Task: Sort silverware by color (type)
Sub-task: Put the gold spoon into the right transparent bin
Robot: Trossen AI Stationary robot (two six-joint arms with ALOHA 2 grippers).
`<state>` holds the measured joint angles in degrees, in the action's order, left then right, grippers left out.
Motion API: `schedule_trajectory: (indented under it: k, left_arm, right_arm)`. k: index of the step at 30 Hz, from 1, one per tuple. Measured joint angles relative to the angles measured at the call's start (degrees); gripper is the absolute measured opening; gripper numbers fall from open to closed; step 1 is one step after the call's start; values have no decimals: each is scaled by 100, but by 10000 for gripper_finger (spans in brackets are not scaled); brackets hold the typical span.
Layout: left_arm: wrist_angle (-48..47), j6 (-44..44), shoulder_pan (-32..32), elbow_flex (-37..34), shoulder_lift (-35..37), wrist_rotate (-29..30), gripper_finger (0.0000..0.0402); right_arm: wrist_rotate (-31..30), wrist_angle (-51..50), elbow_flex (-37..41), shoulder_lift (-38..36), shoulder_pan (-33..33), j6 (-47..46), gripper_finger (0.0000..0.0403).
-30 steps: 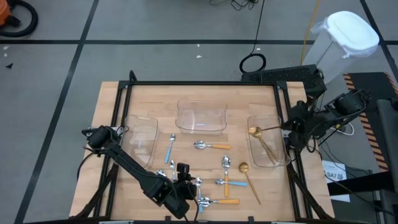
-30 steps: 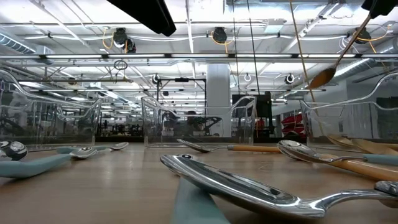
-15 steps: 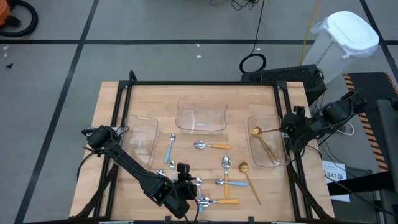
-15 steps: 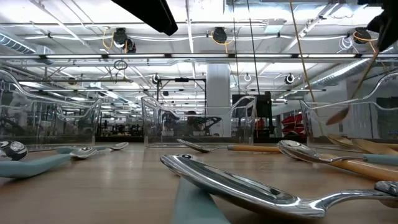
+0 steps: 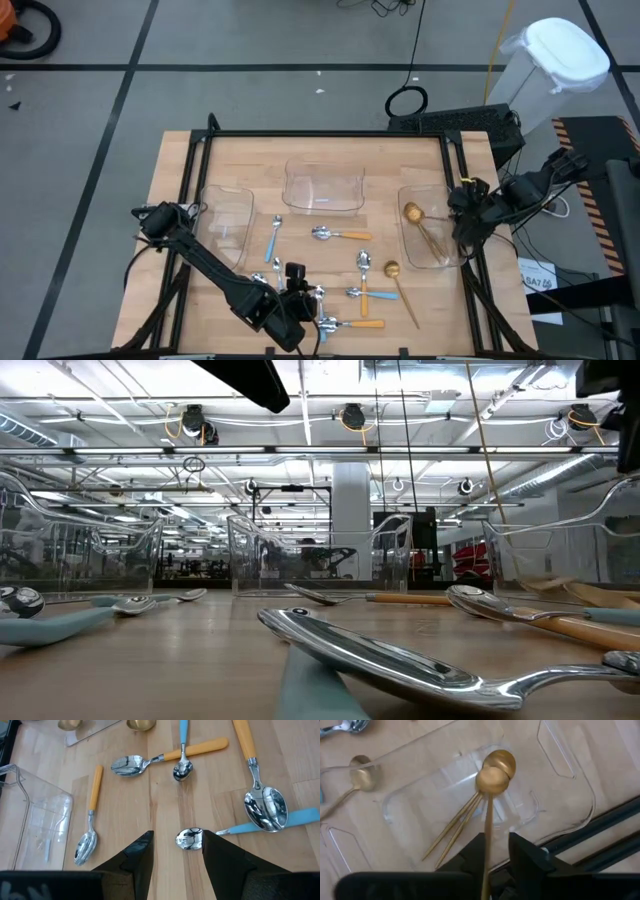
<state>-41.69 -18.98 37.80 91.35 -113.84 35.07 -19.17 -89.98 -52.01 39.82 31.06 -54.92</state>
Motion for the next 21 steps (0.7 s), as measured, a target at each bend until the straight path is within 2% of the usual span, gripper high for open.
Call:
schedule_trajectory:
  k: [5, 11, 15, 21]
  left_arm:
    - [0, -11, 0, 0, 0, 0, 165]
    - [13, 47, -3, 0, 0, 0, 165]
    - [130, 94, -29, 0, 0, -2, 165]
    - [161, 96, -33, 0, 0, -2, 165]
  right_arm:
    - [387, -1, 0, 71, -2, -312, 138]
    - [667, 254, -2, 203, 3, -650, 146]
    - [395, 1109, -7, 388, 5, -393, 137]
    - [-431, 2594, -9, 929, 5, 210, 127]
